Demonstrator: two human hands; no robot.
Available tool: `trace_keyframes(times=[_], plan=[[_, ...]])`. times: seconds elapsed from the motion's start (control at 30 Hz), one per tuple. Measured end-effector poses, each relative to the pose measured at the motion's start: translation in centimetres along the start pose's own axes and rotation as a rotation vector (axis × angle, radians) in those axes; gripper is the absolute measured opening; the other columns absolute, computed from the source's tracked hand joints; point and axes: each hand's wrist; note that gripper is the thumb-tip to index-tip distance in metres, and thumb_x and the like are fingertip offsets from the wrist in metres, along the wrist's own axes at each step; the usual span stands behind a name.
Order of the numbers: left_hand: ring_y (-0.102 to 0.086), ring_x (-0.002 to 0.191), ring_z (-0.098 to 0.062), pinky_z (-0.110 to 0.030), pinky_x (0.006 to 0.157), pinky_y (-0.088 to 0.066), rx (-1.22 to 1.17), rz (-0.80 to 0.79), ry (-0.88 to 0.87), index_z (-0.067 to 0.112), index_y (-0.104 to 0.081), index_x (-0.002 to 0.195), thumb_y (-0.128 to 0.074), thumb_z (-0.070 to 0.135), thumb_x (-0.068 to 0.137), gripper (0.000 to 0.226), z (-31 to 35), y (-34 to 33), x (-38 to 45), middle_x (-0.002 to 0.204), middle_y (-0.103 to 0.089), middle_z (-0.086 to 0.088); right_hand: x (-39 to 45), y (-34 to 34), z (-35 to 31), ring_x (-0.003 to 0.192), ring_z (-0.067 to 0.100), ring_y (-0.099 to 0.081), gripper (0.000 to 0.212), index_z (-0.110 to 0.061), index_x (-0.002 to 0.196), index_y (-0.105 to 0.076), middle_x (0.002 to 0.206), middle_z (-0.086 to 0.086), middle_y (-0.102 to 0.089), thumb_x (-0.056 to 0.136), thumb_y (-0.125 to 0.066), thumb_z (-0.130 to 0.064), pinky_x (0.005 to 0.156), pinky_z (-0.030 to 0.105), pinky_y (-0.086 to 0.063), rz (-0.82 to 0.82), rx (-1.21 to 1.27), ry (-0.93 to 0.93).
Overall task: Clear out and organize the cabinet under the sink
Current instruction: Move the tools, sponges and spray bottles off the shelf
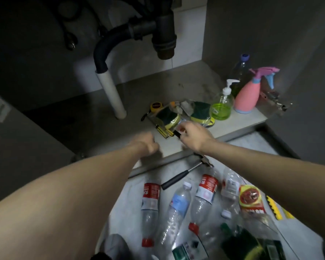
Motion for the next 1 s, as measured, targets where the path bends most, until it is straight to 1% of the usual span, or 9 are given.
trace_keyframes(times=[0.1, 0.2, 0.4, 0.53, 0.63, 0.7, 0.83, 0.93, 1.0], plan=[[-0.062, 0.107, -0.033, -0.035, 0.082, -0.050, -0.120, 0.007, 0.050, 0.014, -0.064, 0.118, -0.053, 0.040, 0.092, 0.038, -0.6, -0.3, 3.6, 0.120, -0.064, -0.014, 3.7, -1.1, -0.2, 0.130, 0.026, -0.045, 0.049, -0.024, 0.139, -0.054, 0.141, 0.005, -0.051, 0.092, -0.053, -0.014, 0.099, 0.040, -0.047, 0.022, -0.174, 0.218], [-0.059, 0.115, -0.035, -0.038, 0.093, -0.051, -0.326, 0.042, 0.140, 0.011, -0.060, 0.124, -0.050, 0.034, 0.095, 0.038, -0.6, -1.3, 6.2, 0.126, -0.061, -0.016, 6.2, -2.5, 0.5, 0.138, 0.027, -0.037, 0.049, -0.027, 0.143, -0.052, 0.152, 0.004, -0.042, 0.094, -0.051, -0.027, 0.107, 0.044, -0.041, -0.051, -0.412, 0.351], [-0.061, 0.113, -0.036, -0.043, 0.095, -0.053, -0.601, 0.068, 0.234, 0.012, -0.054, 0.129, -0.047, 0.038, 0.096, 0.043, 0.2, -2.7, 8.6, 0.126, -0.062, -0.015, 7.8, -1.9, 4.4, 0.127, 0.031, -0.048, 0.038, -0.017, 0.118, -0.065, 0.146, 0.009, -0.047, 0.099, -0.039, -0.037, 0.095, 0.040, -0.045, -0.013, -0.490, 0.247], [-0.062, 0.110, -0.033, -0.040, 0.092, -0.053, -0.631, 0.094, 0.279, 0.019, -0.057, 0.104, -0.058, 0.048, 0.090, 0.032, 0.6, -3.2, 9.3, 0.119, -0.065, -0.011, 8.2, -1.7, 3.9, 0.126, 0.032, -0.046, 0.038, -0.011, 0.113, -0.068, 0.145, 0.010, -0.046, 0.095, -0.044, -0.033, 0.095, 0.040, -0.043, -0.020, -0.488, 0.210], [-0.062, 0.112, -0.032, -0.035, 0.089, -0.052, -0.584, 0.134, 0.311, 0.023, -0.056, 0.094, -0.060, 0.043, 0.089, 0.021, 0.7, -3.1, 9.3, 0.117, -0.066, -0.010, 7.8, -1.9, 2.6, 0.125, 0.031, -0.044, 0.034, -0.011, 0.107, -0.072, 0.140, 0.011, -0.049, 0.091, -0.050, -0.031, 0.094, 0.039, -0.044, 0.049, -0.388, 0.206], [-0.063, 0.110, -0.031, -0.031, 0.083, -0.050, -0.527, 0.142, 0.316, 0.020, -0.060, 0.095, -0.056, 0.034, 0.091, 0.016, 0.5, -3.0, 9.2, 0.116, -0.067, -0.010, 7.4, -2.0, 1.9, 0.121, 0.029, -0.045, 0.030, -0.016, 0.108, -0.073, 0.133, 0.008, -0.052, 0.090, -0.052, -0.026, 0.090, 0.038, -0.045, 0.121, -0.325, 0.238], [-0.062, 0.112, -0.034, -0.031, 0.080, -0.047, -0.609, 0.130, 0.339, 0.011, -0.064, 0.114, -0.050, 0.038, 0.093, 0.037, 0.2, -2.6, 9.4, 0.120, -0.065, -0.014, 6.9, -2.7, 0.8, 0.110, 0.025, -0.051, 0.024, -0.020, 0.104, -0.068, 0.113, 0.003, -0.057, 0.092, -0.048, -0.021, 0.075, 0.036, -0.046, 0.092, -0.248, 0.262], [-0.063, 0.088, -0.026, -0.028, 0.067, -0.044, -0.617, 0.132, 0.292, 0.017, -0.062, 0.088, -0.056, 0.054, 0.089, 0.038, 0.4, -2.3, 9.7, 0.111, -0.068, -0.010, 6.9, -3.7, 0.5, 0.097, 0.026, -0.058, 0.021, -0.019, 0.100, -0.065, 0.104, 0.005, -0.060, 0.097, -0.046, -0.025, 0.074, 0.037, -0.050, -0.007, -0.302, 0.211], [-0.065, 0.091, -0.026, -0.028, 0.067, -0.045, -0.569, 0.137, 0.282, 0.019, -0.056, 0.080, -0.062, 0.061, 0.083, 0.042, 0.3, -2.2, 9.7, 0.107, -0.069, -0.007, 6.9, -4.4, 0.5, 0.091, 0.025, -0.057, 0.018, -0.019, 0.095, -0.062, 0.102, 0.007, -0.061, 0.098, -0.047, -0.029, 0.072, 0.036, -0.047, -0.001, -0.326, 0.183]])
Point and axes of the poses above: each hand's wrist, its own x-axis towards the middle knuckle, its own y-axis out of the back of the hand, z = x × y
